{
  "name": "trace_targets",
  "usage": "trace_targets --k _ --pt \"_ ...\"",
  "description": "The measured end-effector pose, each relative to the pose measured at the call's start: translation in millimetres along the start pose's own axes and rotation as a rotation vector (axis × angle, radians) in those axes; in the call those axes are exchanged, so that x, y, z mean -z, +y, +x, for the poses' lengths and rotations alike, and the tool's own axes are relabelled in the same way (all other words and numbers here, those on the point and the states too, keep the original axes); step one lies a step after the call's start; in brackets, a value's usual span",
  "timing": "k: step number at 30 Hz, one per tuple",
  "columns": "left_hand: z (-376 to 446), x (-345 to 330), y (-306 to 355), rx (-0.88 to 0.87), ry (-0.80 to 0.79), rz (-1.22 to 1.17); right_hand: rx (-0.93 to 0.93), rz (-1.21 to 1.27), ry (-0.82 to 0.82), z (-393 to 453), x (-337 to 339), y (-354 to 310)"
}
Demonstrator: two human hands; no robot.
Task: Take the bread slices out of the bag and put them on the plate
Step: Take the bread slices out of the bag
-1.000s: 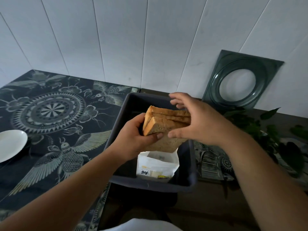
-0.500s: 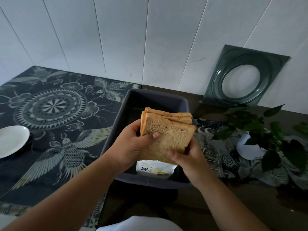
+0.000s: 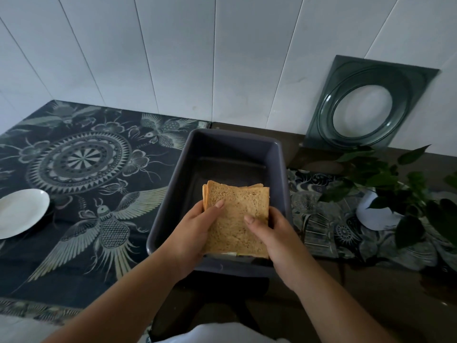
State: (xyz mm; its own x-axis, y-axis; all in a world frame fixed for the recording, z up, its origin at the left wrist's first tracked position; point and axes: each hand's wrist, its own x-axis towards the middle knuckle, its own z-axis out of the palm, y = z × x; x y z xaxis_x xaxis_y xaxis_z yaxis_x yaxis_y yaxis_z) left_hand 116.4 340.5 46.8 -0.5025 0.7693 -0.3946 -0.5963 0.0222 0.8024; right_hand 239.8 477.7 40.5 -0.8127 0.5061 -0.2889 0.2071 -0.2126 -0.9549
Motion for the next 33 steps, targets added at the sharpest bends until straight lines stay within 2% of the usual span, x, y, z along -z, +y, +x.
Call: trace_targets --k 5,12,16,24,28,33 --pt "-4.3 1.9 -7.9 0.051 0.011 -0.036 -0.086 0.156 0.023 -3.6 7.7 -0.4" --pt "-8.7 -3.0 -14.3 0.147 0.065 -0.049 -0.121 0.192 0.076 -10.1 19.3 4.4" --pt "-11.0 -7.6 -17.6 0.105 0.103 0.045 -0.118 0.203 0.065 -16.9 30.4 4.3" --pt "-15.3 -28.7 -26.0 0.078 0.103 0.013 -0.104 0.230 0.083 -29.7 50.1 2.0" --pt "-19.2 -39.4 -30.6 0.069 0.091 0.014 -0.119 0.263 0.047 -36.0 62.9 3.5" --pt "-30.2 -48.6 -41.0 0.054 0.150 0.026 -0.116 0.231 -0.012 -37.5 74.9 6.5"
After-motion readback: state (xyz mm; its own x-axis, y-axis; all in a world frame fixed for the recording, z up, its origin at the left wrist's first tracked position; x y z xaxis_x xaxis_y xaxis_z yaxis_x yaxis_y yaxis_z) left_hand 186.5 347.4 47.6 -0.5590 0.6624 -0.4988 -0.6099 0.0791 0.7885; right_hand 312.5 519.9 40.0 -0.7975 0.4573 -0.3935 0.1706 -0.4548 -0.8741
